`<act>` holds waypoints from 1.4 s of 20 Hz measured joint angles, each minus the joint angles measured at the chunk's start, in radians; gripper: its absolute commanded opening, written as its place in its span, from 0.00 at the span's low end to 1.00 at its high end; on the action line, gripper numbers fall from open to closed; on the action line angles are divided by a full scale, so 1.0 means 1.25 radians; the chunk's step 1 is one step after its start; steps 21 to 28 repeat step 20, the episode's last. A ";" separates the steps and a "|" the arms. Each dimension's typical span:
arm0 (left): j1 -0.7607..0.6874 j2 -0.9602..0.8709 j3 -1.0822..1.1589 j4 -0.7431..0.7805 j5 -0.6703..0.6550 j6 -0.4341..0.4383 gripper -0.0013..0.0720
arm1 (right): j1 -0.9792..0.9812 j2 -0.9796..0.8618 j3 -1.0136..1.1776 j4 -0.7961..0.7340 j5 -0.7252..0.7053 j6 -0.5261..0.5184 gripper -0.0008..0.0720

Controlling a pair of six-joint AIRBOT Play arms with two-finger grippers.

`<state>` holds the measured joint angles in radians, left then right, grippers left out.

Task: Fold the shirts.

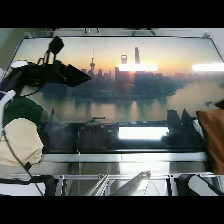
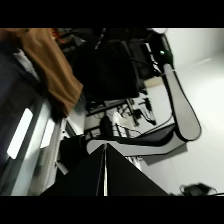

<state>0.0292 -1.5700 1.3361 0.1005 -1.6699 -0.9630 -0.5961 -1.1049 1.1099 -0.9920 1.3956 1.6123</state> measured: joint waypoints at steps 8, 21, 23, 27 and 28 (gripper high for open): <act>0.026 0.328 -0.432 0.226 0.126 -0.025 0.02 | 0.514 0.118 -0.269 0.056 -0.258 -0.041 0.04; 0.110 0.596 -0.666 0.271 0.206 -0.041 0.04 | 0.624 0.128 -0.342 0.070 -0.336 -0.057 0.04; 0.110 0.596 -0.666 0.271 0.206 -0.041 0.04 | 0.624 0.128 -0.342 0.070 -0.336 -0.057 0.04; 0.110 0.596 -0.666 0.271 0.206 -0.041 0.04 | 0.624 0.128 -0.342 0.070 -0.336 -0.057 0.04; 0.110 0.596 -0.666 0.271 0.206 -0.041 0.04 | 0.624 0.128 -0.342 0.070 -0.336 -0.057 0.04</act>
